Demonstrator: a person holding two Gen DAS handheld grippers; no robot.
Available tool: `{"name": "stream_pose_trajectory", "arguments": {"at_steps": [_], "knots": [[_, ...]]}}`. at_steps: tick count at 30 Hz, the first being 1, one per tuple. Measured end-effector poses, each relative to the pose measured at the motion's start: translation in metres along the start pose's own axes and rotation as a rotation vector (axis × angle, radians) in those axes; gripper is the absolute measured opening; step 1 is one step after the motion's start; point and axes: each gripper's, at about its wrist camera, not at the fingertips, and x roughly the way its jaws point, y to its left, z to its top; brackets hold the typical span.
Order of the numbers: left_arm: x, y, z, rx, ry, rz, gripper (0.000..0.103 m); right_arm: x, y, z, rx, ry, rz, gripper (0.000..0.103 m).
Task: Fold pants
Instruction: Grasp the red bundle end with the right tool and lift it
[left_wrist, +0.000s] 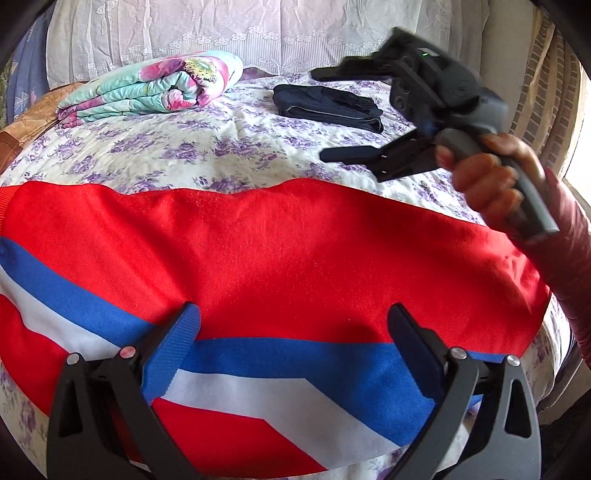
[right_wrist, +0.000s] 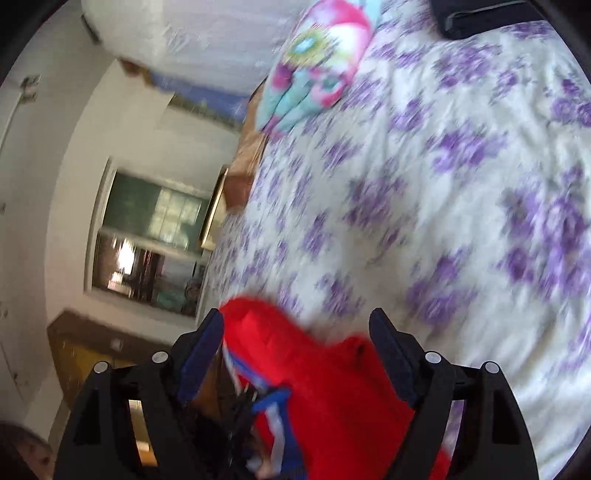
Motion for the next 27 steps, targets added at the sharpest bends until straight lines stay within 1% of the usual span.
{"name": "stream_pose_trajectory", "arguments": {"at_steps": [1,3,4,5,7,9,11,12,14,16,18,20,22,25,26,27], "knots": [[0.000,0.000,0.000,-0.001,0.000,0.000,0.098,0.004,0.005,-0.005,-0.027,0.029,-0.017,0.082],[0.000,0.000,0.000,-0.001,0.000,0.000,0.098,0.017,0.012,-0.016,-0.050,0.106,-0.010,0.082],[0.000,0.000,0.000,0.000,0.000,-0.001,0.098,0.023,0.011,-0.018,-0.053,0.123,-0.007,0.082],[0.000,0.000,0.000,0.000,0.000,0.000,0.098,0.034,0.012,-0.020,-0.060,0.158,-0.004,0.082],[0.000,0.000,0.000,0.001,0.001,0.001,0.098,0.048,0.007,-0.018,-0.045,0.184,-0.045,0.082],[0.000,0.000,0.000,0.002,0.003,0.004,0.098,0.050,0.002,-0.016,-0.001,0.177,-0.016,0.082],[0.000,0.001,0.000,0.003,0.003,0.004,0.098,0.049,0.001,-0.014,0.012,0.168,-0.005,0.082],[0.000,0.001,0.000,0.003,0.002,0.003,0.098,0.046,0.001,-0.012,0.008,0.147,-0.014,0.081],[0.000,0.000,0.000,0.002,0.002,0.003,0.098,0.043,-0.001,-0.007,-0.008,0.102,-0.062,0.081],[0.000,0.001,0.000,0.002,0.003,0.004,0.098,0.042,-0.006,-0.003,0.022,0.095,-0.053,0.080],[0.000,0.001,0.000,0.002,0.002,0.002,0.098,0.032,0.002,-0.002,-0.004,0.060,-0.043,0.081],[0.000,0.001,0.000,0.002,0.001,0.002,0.098,0.023,0.012,-0.002,-0.055,0.042,-0.064,0.081],[-0.001,0.001,0.000,0.002,0.001,0.001,0.098,0.020,0.011,-0.002,-0.051,0.050,-0.073,0.081],[-0.001,0.001,0.000,0.000,0.000,0.001,0.098,0.033,-0.006,-0.005,-0.019,0.125,-0.102,0.081],[-0.001,0.001,0.000,0.000,0.001,0.001,0.098,0.036,-0.009,-0.006,-0.014,0.124,-0.115,0.081],[-0.001,0.001,0.000,0.001,0.002,0.003,0.098,0.038,-0.012,-0.006,-0.005,0.097,-0.122,0.081]]}}
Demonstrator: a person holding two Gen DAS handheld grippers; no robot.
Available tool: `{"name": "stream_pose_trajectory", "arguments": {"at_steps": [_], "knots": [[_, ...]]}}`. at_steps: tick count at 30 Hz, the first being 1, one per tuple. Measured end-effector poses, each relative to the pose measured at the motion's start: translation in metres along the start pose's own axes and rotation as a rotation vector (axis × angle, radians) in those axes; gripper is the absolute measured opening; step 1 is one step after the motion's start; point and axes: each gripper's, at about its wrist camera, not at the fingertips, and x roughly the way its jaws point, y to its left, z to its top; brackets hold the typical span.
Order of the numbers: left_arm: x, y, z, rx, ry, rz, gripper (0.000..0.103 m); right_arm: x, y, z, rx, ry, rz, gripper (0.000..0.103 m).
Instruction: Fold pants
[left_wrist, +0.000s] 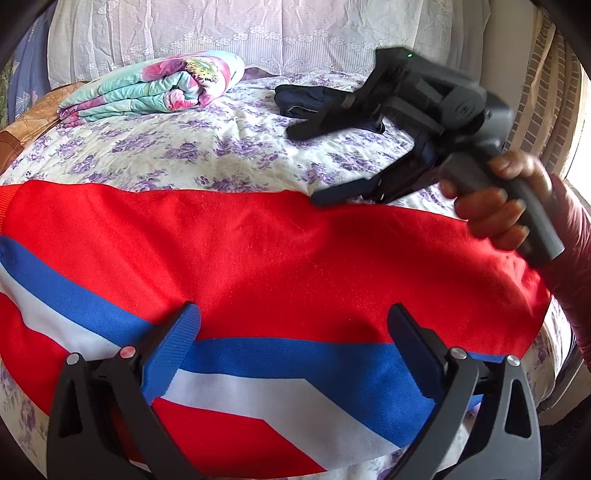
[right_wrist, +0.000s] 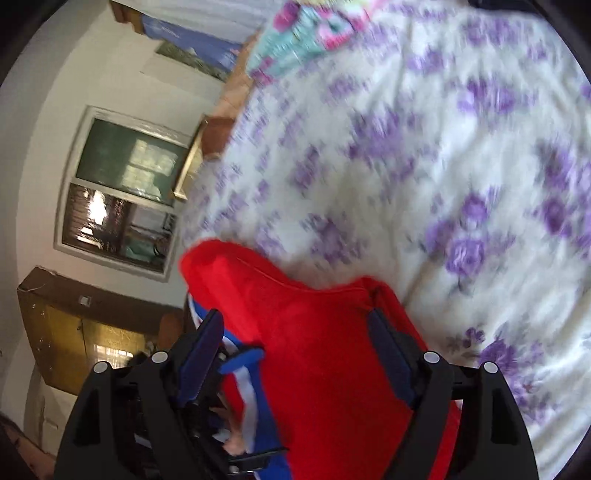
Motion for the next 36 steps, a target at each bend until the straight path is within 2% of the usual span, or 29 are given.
{"name": "stream_pose_trajectory", "arguments": {"at_steps": [5,10,12,13,16,18,19,21,24,26,31,36], "knots": [[0.001,0.000,0.000,0.008,0.006,0.009,0.098,-0.021,0.000,0.004,0.023,-0.125,-0.046,0.081],[0.001,0.000,0.000,0.004,0.002,0.007,0.098,-0.059,0.026,-0.042,-0.039,-0.189,0.009,0.081],[0.001,0.000,0.000,0.003,0.002,0.009,0.098,-0.065,0.025,-0.068,-0.037,-0.197,0.019,0.086],[0.002,0.000,0.000,0.004,0.003,0.012,0.098,-0.063,0.020,-0.075,-0.031,-0.199,0.002,0.089],[0.003,-0.002,0.000,0.009,0.006,0.029,0.098,-0.046,-0.005,-0.079,0.037,-0.186,-0.063,0.088],[0.003,-0.003,0.000,0.013,0.010,0.039,0.098,-0.047,-0.006,-0.079,0.048,-0.219,-0.056,0.084],[0.004,-0.003,0.000,0.016,0.011,0.043,0.098,-0.049,-0.004,-0.079,0.050,-0.225,-0.071,0.085],[0.004,-0.004,0.000,0.021,0.012,0.051,0.098,-0.065,0.009,-0.092,0.033,-0.296,-0.127,0.086],[0.004,-0.004,-0.001,0.022,0.009,0.053,0.098,-0.093,0.025,-0.128,-0.021,-0.362,-0.117,0.086],[0.003,-0.003,-0.001,0.020,0.005,0.049,0.098,-0.128,0.027,-0.169,0.002,-0.450,-0.123,0.086],[0.000,-0.002,-0.003,0.013,-0.010,0.039,0.098,-0.213,0.006,-0.272,0.180,-0.666,-0.167,0.087],[-0.001,-0.002,-0.004,0.009,-0.016,0.036,0.098,-0.260,-0.027,-0.363,0.376,-0.802,-0.247,0.087]]}}
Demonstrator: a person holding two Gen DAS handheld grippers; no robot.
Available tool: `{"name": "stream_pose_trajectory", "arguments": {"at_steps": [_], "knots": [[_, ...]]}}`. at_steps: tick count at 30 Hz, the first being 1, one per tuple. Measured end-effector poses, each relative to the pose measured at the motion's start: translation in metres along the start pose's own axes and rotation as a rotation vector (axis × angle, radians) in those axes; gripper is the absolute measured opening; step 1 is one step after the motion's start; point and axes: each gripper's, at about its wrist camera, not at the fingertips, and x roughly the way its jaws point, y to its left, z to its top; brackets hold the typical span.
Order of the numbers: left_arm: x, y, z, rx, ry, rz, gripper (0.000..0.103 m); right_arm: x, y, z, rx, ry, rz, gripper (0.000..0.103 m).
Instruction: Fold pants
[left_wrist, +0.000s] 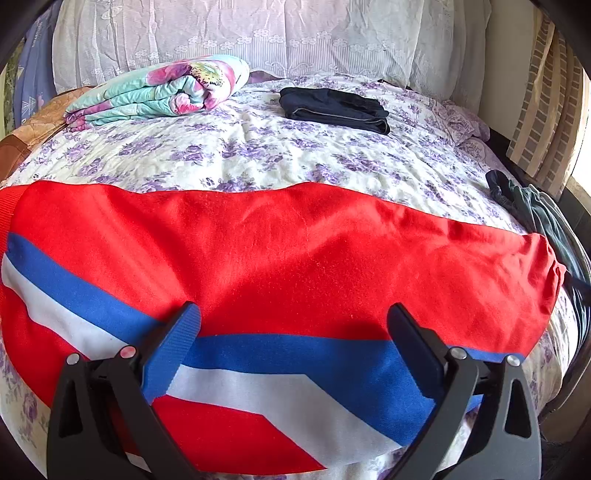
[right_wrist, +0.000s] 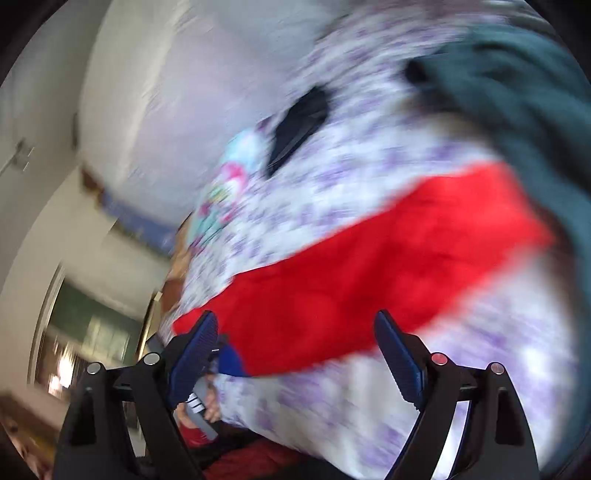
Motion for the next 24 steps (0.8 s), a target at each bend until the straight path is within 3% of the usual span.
{"name": "stream_pose_trajectory", "arguments": {"at_steps": [3,5,11,13,15,19,23,24], "knots": [[0.000,-0.001,0.000,0.003,0.001,0.010,0.098,-0.018,-0.028,-0.004,0.091,-0.043,-0.016,0.087],[0.000,-0.002,-0.001,0.006,0.002,0.022,0.098,-0.013,-0.042,0.000,0.152,-0.035,0.028,0.087],[0.000,-0.003,-0.002,0.015,0.003,0.038,0.098,0.025,-0.046,0.001,0.167,-0.056,-0.020,0.087],[0.000,-0.003,-0.003,0.015,0.001,0.036,0.098,0.030,-0.043,0.005,0.180,-0.073,-0.017,0.097],[0.000,-0.004,-0.003,0.012,0.000,0.033,0.098,0.035,-0.044,0.011,0.209,-0.087,-0.045,0.100],[-0.001,-0.003,-0.002,0.010,-0.004,0.027,0.098,0.051,-0.038,0.023,0.216,-0.102,-0.124,0.100],[-0.003,-0.002,-0.004,0.006,-0.014,0.015,0.098,0.054,-0.039,0.026,0.178,-0.181,-0.102,0.099],[-0.004,-0.002,-0.005,0.006,-0.019,0.011,0.098,0.053,-0.039,0.024,0.163,-0.201,-0.108,0.093]]}}
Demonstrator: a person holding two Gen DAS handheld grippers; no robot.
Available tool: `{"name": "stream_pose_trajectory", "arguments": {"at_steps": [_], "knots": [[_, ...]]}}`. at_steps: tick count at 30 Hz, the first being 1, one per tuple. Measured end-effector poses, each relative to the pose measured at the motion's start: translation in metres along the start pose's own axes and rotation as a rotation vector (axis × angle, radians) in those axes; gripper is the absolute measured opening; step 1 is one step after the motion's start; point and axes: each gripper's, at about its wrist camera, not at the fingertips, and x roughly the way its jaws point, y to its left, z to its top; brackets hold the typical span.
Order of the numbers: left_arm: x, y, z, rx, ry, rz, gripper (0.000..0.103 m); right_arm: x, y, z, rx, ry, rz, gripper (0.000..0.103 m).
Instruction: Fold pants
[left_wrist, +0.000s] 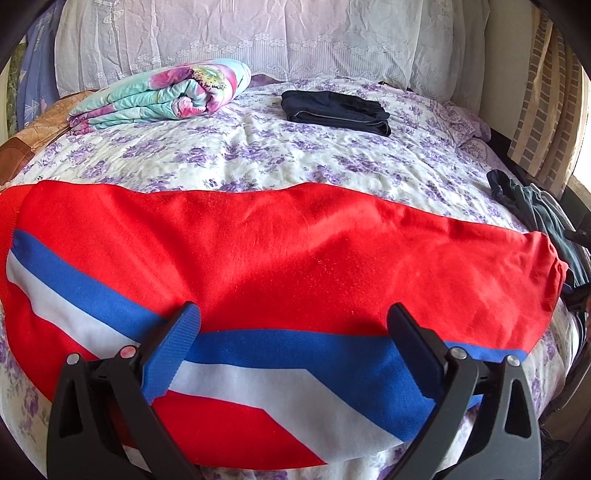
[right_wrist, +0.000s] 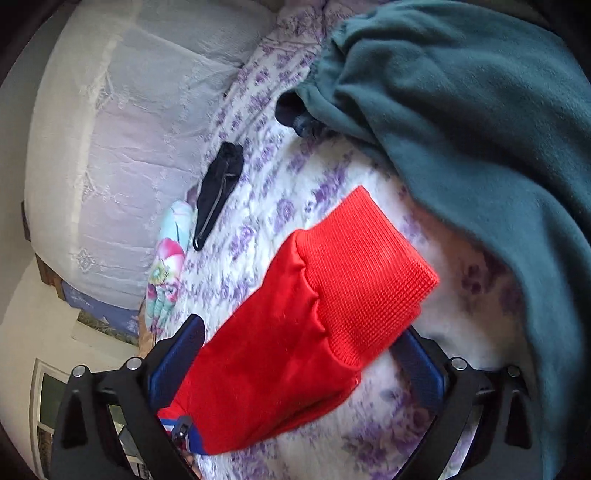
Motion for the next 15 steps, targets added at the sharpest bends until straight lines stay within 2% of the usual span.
{"name": "stream_pose_trajectory", "arguments": {"at_steps": [2,4,6,8,11,13,15], "knots": [[-0.002,0.001,-0.001,-0.002,-0.008,-0.006,0.098,-0.001,-0.005,-0.004,-0.020,-0.030,-0.007,0.077],[-0.003,0.002,-0.001,-0.005,-0.013,-0.013,0.098,-0.003,-0.018,-0.006,-0.016,-0.053,-0.017,0.044],[-0.004,0.003,-0.002,-0.009,-0.017,-0.015,0.098,-0.004,-0.029,-0.004,-0.001,-0.048,0.020,0.029],[-0.009,0.005,-0.003,-0.025,-0.034,0.011,0.098,-0.006,-0.028,-0.004,-0.022,-0.054,0.045,0.026],[-0.028,0.012,-0.006,-0.047,-0.082,0.089,0.098,-0.010,-0.014,-0.006,-0.101,-0.091,0.011,0.025],[-0.049,0.026,-0.007,-0.078,-0.116,0.129,0.098,-0.013,0.005,-0.008,-0.189,-0.138,-0.017,0.024],[-0.067,0.049,-0.004,-0.123,-0.131,0.190,0.098,-0.014,0.037,-0.013,-0.333,-0.189,-0.053,0.024]]}}
